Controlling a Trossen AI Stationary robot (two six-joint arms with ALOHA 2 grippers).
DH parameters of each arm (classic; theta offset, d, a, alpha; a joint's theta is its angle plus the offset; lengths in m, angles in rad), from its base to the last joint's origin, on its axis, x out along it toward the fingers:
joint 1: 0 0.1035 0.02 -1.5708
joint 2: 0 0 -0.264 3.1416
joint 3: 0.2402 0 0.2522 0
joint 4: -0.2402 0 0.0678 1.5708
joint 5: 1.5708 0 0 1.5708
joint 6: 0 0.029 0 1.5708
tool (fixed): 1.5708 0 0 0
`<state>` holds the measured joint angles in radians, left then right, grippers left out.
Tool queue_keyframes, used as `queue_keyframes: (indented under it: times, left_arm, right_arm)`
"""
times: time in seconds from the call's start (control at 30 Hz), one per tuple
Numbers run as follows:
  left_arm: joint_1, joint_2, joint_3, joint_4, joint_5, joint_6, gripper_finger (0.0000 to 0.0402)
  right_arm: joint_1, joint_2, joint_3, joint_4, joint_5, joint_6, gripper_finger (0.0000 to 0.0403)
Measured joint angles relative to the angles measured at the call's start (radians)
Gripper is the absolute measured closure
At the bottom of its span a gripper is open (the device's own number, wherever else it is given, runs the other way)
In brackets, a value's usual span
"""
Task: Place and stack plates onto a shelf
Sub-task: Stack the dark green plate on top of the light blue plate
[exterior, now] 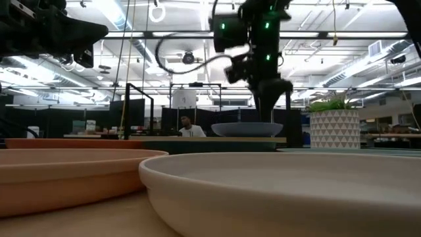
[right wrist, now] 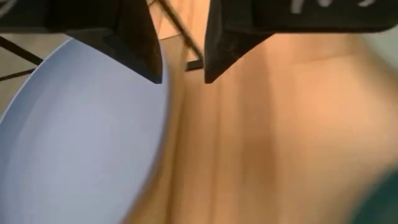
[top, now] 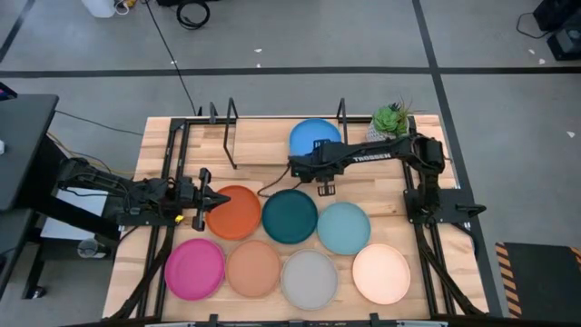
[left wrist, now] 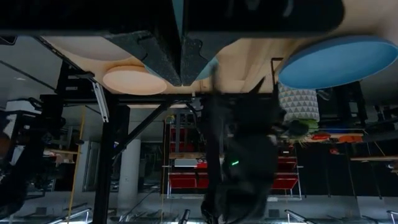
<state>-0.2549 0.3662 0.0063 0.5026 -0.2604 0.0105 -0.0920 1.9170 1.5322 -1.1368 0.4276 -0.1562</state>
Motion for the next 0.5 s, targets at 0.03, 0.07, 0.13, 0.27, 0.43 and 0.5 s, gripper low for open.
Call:
queue_keyframes:
  times: [0.03,0.07,0.13,0.27,0.43,0.5]
  left_arm:
    - [0.0,0.0,0.0,0.0,0.0,0.0,0.0392]
    - [0.0,0.0,0.0,0.0,0.0,0.0,0.0392]
    - [0.0,0.0,0.0,0.0,0.0,0.0,0.0392]
    - [0.0,0.0,0.0,-0.002,0.0,0.001,0.0392]
    - [0.0,0.0,0.0,-0.003,0.0,0.001,0.0392]
    - [0.0,0.0,0.0,-0.003,0.0,0.001,0.0392]
  right_arm:
    - [0.02,-0.007,0.006,0.002,-0.001,0.004,0.0261]
    - [0.041,-0.013,0.008,0.018,-0.005,0.004,0.0255]
    - [0.085,-0.019,0.008,0.045,-0.039,-0.006,0.0244]
    - [0.18,-0.02,0.008,0.119,-0.213,-0.025,0.0228]
    - [0.303,-0.02,0.004,0.209,-0.289,-0.063,0.0222]
    - [0.345,-0.021,-0.021,0.265,-0.273,-0.079,0.0222]
